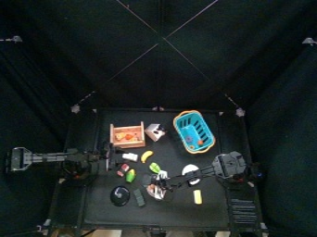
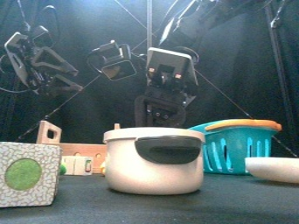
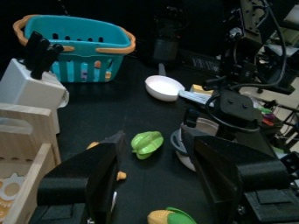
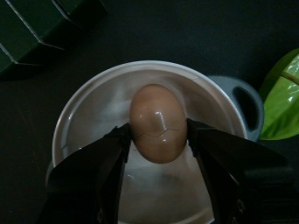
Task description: Grab egg
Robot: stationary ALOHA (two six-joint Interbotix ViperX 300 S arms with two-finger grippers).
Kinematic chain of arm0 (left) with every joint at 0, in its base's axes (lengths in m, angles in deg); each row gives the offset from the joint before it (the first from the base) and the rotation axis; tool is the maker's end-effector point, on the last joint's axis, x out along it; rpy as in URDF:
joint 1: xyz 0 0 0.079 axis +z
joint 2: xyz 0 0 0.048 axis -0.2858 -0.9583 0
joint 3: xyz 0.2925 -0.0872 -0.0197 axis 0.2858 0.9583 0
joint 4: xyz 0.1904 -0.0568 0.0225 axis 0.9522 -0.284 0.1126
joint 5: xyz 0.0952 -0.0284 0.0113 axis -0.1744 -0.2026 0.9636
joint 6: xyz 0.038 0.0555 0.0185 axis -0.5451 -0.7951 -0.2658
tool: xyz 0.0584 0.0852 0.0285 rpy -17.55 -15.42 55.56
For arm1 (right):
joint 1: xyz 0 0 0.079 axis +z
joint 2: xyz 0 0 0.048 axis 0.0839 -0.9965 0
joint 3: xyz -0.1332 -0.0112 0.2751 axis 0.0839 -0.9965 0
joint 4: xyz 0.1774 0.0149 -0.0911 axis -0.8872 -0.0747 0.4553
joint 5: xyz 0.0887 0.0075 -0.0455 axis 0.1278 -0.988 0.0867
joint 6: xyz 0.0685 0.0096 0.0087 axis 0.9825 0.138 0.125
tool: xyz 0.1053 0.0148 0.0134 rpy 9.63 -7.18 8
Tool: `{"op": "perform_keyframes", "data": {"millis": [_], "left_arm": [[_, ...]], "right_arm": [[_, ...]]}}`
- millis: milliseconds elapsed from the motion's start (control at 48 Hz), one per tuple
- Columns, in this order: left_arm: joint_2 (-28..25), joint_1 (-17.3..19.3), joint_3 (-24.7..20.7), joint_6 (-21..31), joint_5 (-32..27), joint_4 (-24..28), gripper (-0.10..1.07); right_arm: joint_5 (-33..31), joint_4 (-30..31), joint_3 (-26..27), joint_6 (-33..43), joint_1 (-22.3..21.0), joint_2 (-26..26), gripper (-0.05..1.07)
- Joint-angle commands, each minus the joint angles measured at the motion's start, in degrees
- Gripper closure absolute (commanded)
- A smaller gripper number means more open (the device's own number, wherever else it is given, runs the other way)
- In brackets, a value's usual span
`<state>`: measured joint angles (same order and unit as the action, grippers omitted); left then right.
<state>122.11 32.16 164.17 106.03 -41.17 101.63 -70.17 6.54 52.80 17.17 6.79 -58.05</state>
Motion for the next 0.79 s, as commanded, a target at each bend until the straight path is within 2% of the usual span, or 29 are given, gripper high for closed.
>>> {"op": "perform_keyframes", "data": {"millis": [0, 500, 771], "left_arm": [[-0.18, 0.18, -0.7, -0.09, 0.18, 0.0, 0.08], [-0.09, 0.09, -0.62, -0.09, -0.53, -0.18, 0.08], [-0.09, 0.09, -0.62, -0.09, -0.53, -0.18, 0.08]], "right_arm": [[0.09, 0.35, 0.62, -0.09, -0.35, 1.05, 0.18], [0.0, 0.53, 0.7, 0.0, -0.35, 1.05, 0.19], [-1.41, 0.97, 0.97, 0.09, -0.26, 1.14, 0.36]]}}
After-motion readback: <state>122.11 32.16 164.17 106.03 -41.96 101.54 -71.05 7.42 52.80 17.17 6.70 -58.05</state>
